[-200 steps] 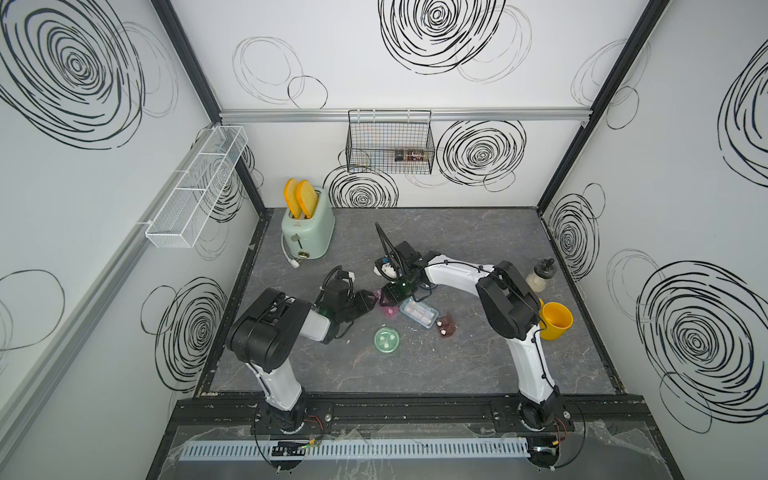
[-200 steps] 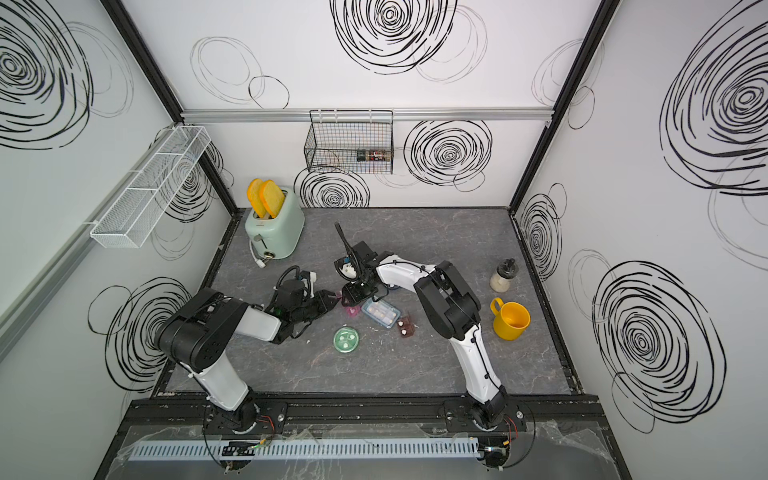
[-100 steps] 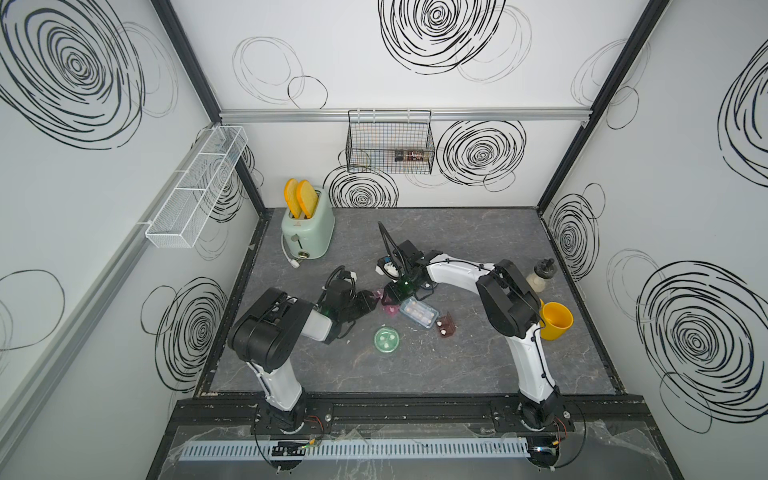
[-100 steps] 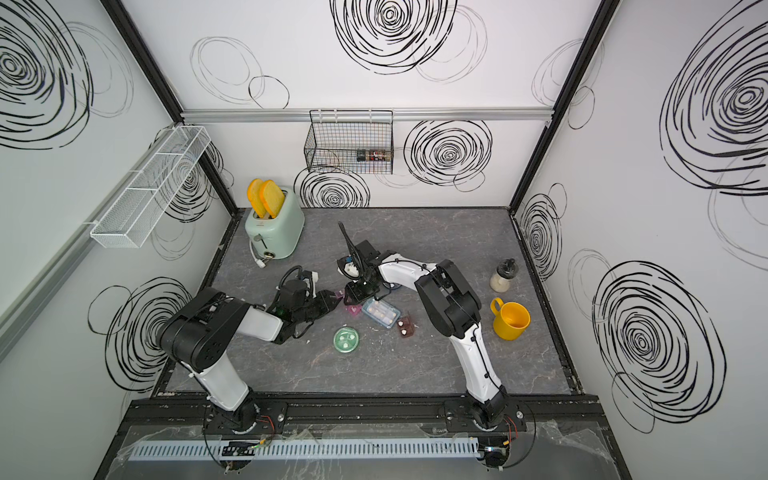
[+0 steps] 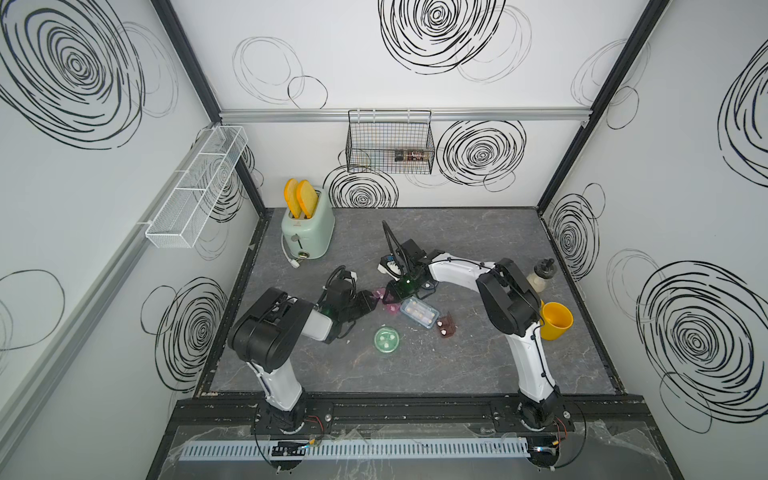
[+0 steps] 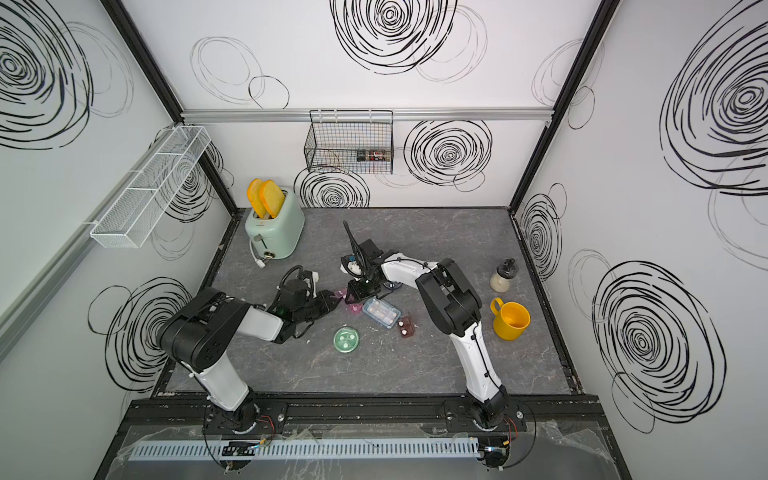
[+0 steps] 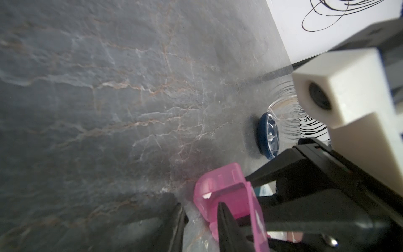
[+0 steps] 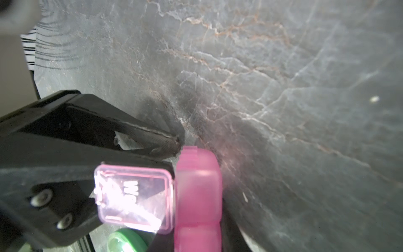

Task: Close pillboxes
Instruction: Pick up the pillbox at the center of the board.

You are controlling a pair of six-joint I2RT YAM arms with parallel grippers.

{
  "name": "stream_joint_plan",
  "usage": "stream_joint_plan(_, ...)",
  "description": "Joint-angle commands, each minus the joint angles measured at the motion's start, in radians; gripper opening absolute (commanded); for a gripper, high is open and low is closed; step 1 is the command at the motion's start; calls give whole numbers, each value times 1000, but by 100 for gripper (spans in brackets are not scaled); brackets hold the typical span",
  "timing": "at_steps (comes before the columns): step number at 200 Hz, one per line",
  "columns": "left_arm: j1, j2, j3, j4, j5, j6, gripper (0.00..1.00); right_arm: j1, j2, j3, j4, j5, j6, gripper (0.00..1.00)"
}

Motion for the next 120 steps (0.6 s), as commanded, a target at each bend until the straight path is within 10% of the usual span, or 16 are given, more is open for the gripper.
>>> stream_joint_plan(1,-7,-2,11,-21,-15,14,31,-19,35,-23,4,-22,23,17)
stream_joint_plan(120,108,-327,-5,-209,84,108,43,-58,41,-7,34,-167,36,10)
